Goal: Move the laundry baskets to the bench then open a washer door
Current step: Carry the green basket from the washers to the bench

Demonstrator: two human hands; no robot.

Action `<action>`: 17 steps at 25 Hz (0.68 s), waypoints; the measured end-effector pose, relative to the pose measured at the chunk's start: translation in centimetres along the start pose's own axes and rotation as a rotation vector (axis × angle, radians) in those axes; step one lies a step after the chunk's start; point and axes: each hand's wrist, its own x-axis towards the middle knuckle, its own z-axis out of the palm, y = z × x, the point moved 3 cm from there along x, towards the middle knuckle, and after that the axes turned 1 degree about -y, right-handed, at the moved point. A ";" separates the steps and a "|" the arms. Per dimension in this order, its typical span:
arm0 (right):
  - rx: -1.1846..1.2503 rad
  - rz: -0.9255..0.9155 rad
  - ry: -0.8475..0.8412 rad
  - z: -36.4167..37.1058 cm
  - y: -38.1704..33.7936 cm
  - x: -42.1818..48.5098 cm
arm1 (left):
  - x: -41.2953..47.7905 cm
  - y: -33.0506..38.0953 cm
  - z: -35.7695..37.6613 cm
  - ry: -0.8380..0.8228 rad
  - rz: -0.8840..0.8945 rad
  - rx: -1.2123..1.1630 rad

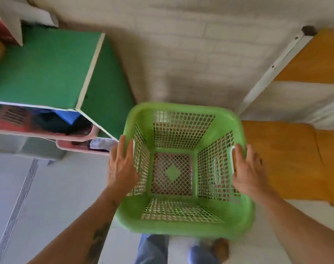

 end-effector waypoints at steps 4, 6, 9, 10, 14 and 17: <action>-0.083 0.070 -0.087 5.8 -2.3 1.7 | 0.5 -2.4 5.8 -0.126 -0.046 -0.044; -0.067 0.112 -0.172 7.9 -3.2 2.0 | 0.5 -2.8 7.3 -0.207 -0.033 -0.053; 0.054 0.146 -0.229 8.5 -3.5 2.0 | 0.9 -2.9 8.4 -0.305 -0.034 -0.058; 0.108 0.146 -0.237 7.9 -3.3 1.7 | 1.1 -2.7 8.2 -0.330 -0.025 -0.052; 0.315 0.102 -0.202 3.3 -2.3 -1.7 | 1.6 -1.0 4.1 -0.500 -0.118 -0.128; 0.475 0.103 -0.141 -0.4 -0.6 -5.7 | 1.0 2.5 -0.3 -0.472 -0.111 -0.243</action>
